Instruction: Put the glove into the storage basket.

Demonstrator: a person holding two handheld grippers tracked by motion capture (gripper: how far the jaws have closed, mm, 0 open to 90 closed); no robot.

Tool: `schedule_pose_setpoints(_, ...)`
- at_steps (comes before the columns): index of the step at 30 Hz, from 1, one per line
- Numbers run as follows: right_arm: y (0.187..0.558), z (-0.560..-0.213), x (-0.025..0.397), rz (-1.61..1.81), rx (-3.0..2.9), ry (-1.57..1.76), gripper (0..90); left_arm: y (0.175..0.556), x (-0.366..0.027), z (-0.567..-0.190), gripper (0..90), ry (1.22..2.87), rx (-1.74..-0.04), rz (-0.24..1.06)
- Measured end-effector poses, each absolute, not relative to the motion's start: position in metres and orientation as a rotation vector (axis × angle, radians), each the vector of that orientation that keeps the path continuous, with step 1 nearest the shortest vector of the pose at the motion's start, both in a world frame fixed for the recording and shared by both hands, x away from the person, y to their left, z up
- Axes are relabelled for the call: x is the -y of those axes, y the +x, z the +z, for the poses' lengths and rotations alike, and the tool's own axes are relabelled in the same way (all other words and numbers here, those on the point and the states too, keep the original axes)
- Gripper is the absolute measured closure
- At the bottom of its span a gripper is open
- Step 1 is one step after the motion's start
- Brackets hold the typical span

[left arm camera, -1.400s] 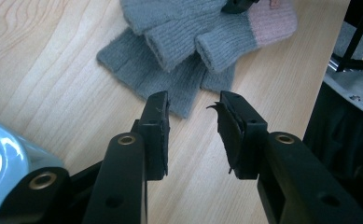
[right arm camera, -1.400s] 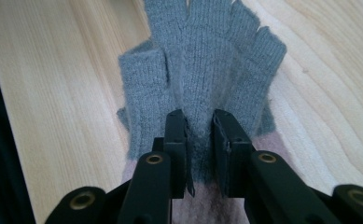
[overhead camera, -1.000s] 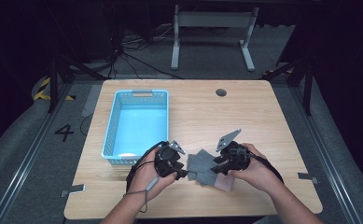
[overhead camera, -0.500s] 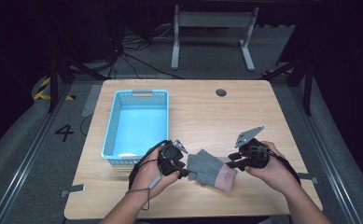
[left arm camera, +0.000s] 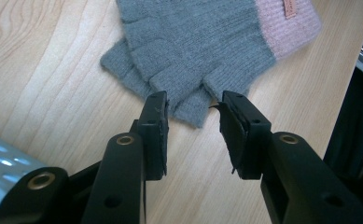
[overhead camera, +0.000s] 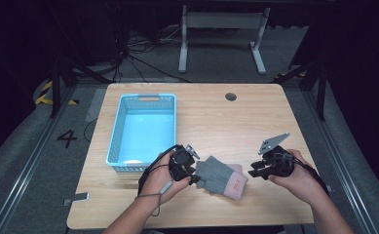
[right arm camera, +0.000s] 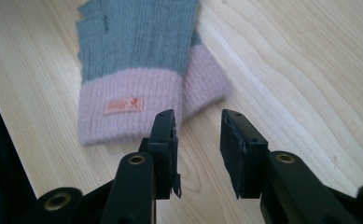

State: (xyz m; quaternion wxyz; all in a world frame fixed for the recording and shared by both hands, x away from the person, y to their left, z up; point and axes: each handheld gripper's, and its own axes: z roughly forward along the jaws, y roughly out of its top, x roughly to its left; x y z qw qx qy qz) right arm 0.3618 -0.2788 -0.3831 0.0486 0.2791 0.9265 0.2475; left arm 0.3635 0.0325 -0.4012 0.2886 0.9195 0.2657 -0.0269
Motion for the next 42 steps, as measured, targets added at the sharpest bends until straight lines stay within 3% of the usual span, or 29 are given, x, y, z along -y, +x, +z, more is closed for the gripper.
schedule_pose_setpoints(20, 0.361, -0.412, 0.265, 0.578, -2.967, 0.697, 65.6, 0.368, -0.026, -0.417, 61.7, 2.495, -0.745, -0.098)
schedule_pose_setpoints(28, 0.361, -0.416, 0.261, 0.570, -2.971, 0.655, 73.5, 0.370, -0.021, -0.424, 60.9, 2.504, -0.758, -0.088)
schedule_pose_setpoints(37, 0.361, -0.417, 0.260, 0.563, -2.969, 0.653, 74.3, 0.372, -0.012, -0.433, 66.2, 2.563, -0.757, -0.078)
schedule_pose_setpoints(42, 0.360, -0.417, 0.259, 0.563, -2.969, 0.653, 74.4, 0.372, -0.013, -0.433, 64.8, 2.571, -0.788, -0.050)
